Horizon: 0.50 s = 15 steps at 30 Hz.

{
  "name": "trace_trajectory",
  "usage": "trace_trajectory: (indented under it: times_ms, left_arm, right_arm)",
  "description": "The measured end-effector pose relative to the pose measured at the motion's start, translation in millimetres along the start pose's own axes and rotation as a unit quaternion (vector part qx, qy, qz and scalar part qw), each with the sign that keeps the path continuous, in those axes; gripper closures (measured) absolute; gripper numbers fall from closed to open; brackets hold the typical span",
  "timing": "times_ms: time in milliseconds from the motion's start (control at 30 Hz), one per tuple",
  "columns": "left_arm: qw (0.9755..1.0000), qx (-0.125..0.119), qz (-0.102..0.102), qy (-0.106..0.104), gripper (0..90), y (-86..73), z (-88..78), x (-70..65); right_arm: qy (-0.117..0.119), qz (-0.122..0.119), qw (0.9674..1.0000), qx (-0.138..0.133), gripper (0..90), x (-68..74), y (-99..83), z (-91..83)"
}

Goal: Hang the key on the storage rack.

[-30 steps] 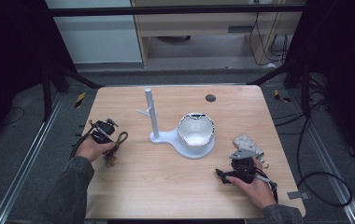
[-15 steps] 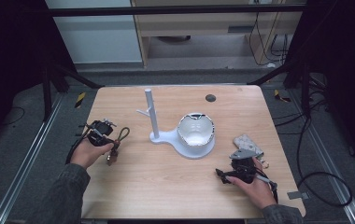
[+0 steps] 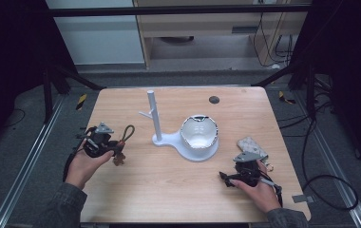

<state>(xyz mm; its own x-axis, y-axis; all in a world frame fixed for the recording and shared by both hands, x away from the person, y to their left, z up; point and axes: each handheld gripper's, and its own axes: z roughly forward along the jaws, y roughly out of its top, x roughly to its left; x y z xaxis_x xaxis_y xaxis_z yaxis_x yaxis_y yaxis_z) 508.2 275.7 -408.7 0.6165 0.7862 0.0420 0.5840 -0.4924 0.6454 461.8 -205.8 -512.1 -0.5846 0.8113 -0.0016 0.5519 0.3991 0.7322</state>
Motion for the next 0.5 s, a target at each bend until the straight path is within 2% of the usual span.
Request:
trace_trajectory:
  times_ms: [167,500]
  left_arm:
    - [0.9997,-0.017,0.015,-0.002,65.9,2.5,-6.8,-9.9]
    - [0.9989,-0.044,0.015,-0.003,65.9,1.6,-14.0,-17.5]
  right_arm:
    - [0.000,0.000,1.0000,-0.001,6.8,0.0,0.0,0.1]
    - [0.000,0.000,1.0000,-0.001,6.8,0.0,0.0,0.1]
